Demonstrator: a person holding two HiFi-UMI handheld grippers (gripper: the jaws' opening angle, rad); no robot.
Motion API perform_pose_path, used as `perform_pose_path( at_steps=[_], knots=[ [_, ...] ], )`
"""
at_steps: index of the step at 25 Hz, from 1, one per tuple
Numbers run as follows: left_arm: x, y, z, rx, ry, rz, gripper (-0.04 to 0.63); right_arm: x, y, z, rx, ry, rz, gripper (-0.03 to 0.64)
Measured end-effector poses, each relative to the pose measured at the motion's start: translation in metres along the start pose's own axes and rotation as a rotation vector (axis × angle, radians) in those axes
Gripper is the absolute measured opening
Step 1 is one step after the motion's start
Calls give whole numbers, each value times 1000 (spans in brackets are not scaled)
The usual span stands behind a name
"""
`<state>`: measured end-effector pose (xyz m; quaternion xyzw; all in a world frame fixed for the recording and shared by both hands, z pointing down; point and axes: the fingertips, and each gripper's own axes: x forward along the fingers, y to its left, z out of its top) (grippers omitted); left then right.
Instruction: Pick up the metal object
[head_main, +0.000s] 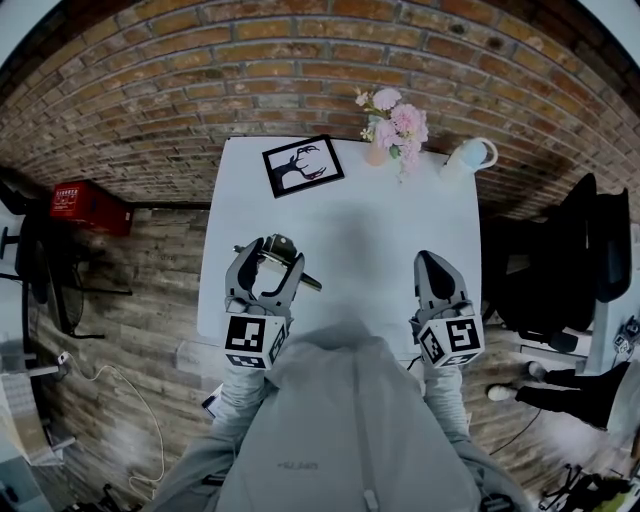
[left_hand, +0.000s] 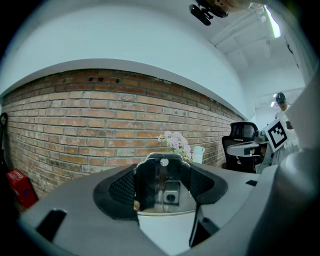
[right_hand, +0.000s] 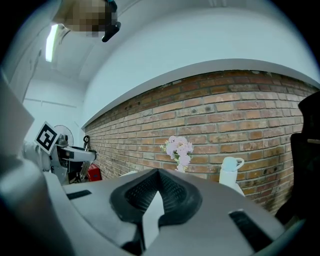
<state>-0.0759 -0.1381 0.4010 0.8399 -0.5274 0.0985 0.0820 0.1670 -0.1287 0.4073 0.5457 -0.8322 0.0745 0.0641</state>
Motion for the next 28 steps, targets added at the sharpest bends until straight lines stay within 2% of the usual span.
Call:
perform_pose_path(
  at_steps=[28],
  knots=[
    [-10, -9, -7, 4, 19, 14, 308, -11, 0, -11, 33, 14, 15, 23]
  ],
)
